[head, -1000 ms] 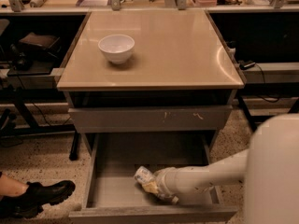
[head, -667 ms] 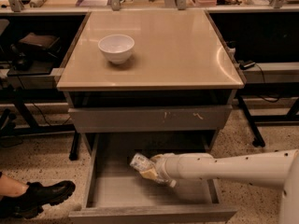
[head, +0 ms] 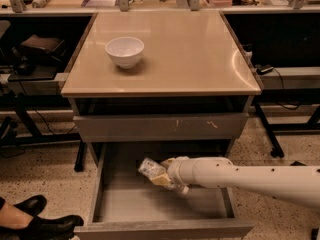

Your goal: Pick blue plastic bottle from middle drawer and place on counter

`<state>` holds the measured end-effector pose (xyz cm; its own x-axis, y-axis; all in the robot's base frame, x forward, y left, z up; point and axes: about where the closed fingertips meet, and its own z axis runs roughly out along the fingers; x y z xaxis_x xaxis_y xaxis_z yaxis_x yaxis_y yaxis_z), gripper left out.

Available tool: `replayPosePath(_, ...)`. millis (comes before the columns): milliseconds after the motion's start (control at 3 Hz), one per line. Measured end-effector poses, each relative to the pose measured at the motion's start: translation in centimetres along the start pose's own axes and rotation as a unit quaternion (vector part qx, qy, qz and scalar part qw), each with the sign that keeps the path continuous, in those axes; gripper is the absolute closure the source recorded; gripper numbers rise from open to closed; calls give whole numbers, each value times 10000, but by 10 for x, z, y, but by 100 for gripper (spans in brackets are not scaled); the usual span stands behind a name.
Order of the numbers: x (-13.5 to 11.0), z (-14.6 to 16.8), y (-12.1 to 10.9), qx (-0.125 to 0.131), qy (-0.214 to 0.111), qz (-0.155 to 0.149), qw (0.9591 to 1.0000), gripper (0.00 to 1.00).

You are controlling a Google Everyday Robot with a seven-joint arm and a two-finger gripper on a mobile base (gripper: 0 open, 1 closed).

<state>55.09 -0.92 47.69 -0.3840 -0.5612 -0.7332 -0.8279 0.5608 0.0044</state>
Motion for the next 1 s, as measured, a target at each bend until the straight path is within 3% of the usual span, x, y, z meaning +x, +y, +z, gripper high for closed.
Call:
replayPosePath(333, -17, -40, -5, 268, -33, -30, 9996, 100)
replayPosePath(667, -50, -117, -12, 798, -96, -92, 9967, 100)
replayPosePath(1000, -73, -150, -23, 1129, -153, -312, 9930, 100)
